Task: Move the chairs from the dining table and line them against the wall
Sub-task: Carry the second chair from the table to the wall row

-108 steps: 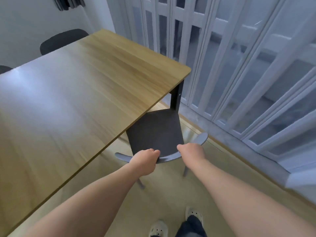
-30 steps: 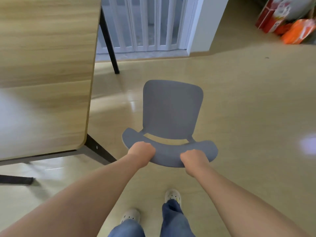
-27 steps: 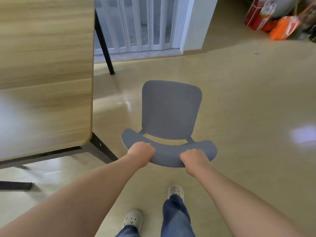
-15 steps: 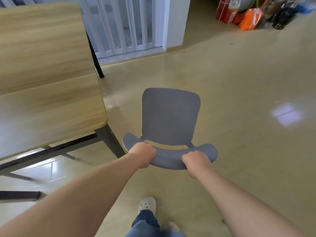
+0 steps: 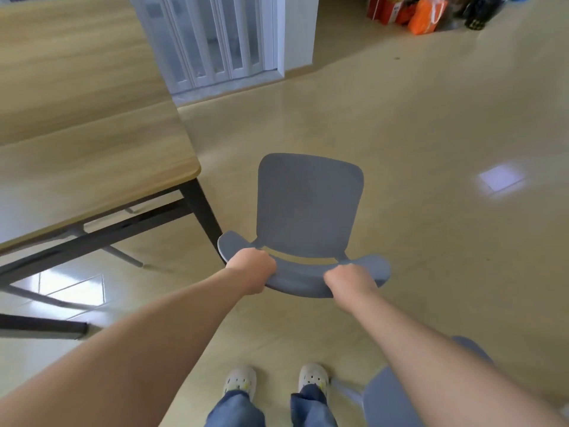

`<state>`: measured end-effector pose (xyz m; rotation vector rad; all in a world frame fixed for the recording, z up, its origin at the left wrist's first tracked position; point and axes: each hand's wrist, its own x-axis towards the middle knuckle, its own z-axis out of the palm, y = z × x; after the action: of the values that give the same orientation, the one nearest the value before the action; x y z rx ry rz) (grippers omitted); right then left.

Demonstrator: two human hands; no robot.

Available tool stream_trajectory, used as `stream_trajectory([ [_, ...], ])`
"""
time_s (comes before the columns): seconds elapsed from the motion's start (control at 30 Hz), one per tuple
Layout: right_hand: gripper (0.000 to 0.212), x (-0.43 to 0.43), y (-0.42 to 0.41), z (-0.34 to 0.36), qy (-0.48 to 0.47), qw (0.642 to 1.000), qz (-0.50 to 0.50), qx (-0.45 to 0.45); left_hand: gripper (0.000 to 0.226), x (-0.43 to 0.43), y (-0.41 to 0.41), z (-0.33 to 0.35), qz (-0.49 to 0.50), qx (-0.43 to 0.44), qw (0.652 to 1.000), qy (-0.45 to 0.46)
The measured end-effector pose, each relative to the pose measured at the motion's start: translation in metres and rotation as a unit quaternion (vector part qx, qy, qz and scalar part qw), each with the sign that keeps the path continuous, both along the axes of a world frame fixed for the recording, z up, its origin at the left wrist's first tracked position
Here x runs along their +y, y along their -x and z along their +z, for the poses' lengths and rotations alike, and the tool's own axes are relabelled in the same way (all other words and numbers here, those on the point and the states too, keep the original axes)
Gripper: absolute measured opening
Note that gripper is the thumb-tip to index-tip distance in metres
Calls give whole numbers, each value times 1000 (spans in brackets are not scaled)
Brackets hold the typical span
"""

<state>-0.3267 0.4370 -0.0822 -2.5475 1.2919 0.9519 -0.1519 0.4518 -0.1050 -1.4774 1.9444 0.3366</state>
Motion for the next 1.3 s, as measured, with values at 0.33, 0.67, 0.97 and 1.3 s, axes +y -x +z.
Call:
stream_trajectory([
  [0.33,33,113,-69,-9,-23,995,-93,9,28,76,-71,-11,-87,-2,996,-12],
  [0.67,33,203,-85,-7,-10,990,-137,18,23,157,-82,-9,-125,24,992,-14],
  [0.97,34,310,-55,4,17,987,-160,-1,11,259,-55,9,-129,35,990,-32],
  [1.3,37,382,-12,20,13,969,-246,12,10,326,-11,27,-153,71,984,-57],
])
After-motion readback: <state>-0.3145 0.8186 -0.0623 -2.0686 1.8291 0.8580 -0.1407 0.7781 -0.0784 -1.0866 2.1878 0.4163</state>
